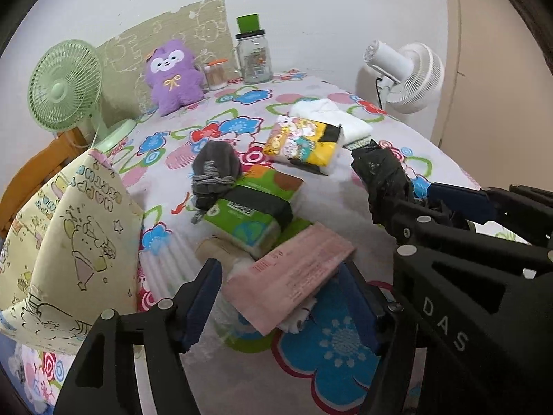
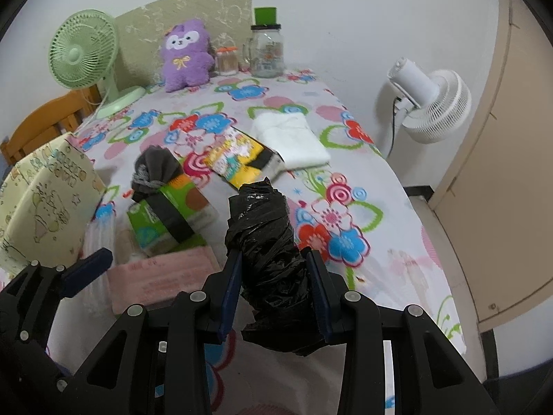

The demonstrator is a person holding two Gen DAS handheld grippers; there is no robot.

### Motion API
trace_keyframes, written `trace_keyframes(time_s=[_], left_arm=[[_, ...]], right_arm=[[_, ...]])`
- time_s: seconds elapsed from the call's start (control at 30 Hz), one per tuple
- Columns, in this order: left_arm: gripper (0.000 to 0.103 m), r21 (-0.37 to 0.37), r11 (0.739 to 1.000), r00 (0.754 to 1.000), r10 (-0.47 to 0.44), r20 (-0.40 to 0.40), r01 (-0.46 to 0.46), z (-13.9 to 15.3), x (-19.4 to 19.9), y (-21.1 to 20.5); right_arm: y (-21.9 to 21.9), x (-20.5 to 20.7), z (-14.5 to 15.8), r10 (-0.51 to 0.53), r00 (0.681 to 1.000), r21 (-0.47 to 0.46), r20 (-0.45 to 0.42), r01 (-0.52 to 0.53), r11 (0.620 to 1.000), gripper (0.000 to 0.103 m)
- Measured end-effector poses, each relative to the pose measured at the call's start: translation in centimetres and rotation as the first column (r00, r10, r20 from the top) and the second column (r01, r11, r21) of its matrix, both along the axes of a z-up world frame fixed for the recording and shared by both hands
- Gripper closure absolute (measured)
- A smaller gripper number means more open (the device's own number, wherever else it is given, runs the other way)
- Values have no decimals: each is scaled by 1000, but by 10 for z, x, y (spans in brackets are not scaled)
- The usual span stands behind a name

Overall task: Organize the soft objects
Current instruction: 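Grasp the pink paper packet with the left gripper while the right gripper holds the black bundle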

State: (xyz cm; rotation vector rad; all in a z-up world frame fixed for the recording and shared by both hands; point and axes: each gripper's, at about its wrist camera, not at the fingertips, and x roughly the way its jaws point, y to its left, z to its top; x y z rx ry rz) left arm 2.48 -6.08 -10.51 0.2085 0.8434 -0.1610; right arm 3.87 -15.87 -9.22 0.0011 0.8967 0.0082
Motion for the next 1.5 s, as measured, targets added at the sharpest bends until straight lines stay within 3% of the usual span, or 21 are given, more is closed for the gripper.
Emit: trace_keyframes(time_s=[0.13, 0.33, 0.4, 0.5, 0.8, 0.87, 1.03, 1.1, 1.17, 1.3, 1.37, 1.5], left_arm=[[32, 24, 999, 1000, -24, 1, 24, -5, 1, -7], [45, 54, 998, 1000, -29, -9, 29, -10, 9, -14], [56, 59, 998, 999, -30, -11, 31, -10, 11, -16], [58, 62, 998, 999, -32, -19, 33, -11, 13, -17], [65, 27, 998, 998, -56, -31, 57, -7, 14, -19], [82, 20, 998, 998, -55, -31, 55, -5, 14, -19], [88, -27, 998, 998, -62, -34, 61, 3, 13, -18], [87, -33, 998, 998, -57, -35, 56, 4, 13, -16], [71, -27, 999, 998, -47, -40, 46, 3, 13, -14], [56, -17, 1000, 999, -7, -52, 6, -3, 18, -9], [40, -20, 1000, 998, -13, -66, 11, -6, 21, -8], [29, -8, 1000, 996, -12, -92, 12, -11, 27, -9]], right_arm=[[-6, -1, -8, -18, 999, 6, -26, 18, 1000, 62], [-13, 2, -12, -34, 999, 9, -33, 34, 999, 62], [-14, 3, -12, -34, 999, 10, -34, 35, 999, 62], [-15, 5, -13, -35, 999, 13, -35, 35, 999, 62], [-17, 9, -11, -36, 999, 29, -40, 37, 999, 62], [-16, 9, -11, -32, 999, 33, -42, 34, 999, 62], [-12, 6, -5, -23, 999, 29, -31, 24, 999, 62], [-10, 5, -3, -24, 999, 19, -27, 24, 1000, 62], [-10, 4, -3, -25, 999, 21, -26, 25, 999, 62], [-7, 4, -3, -17, 1000, 12, -26, 17, 1000, 62], [-6, 6, -4, -19, 999, 9, -32, 19, 1000, 62], [-7, 11, -9, -29, 998, 3, -51, 29, 1000, 62]])
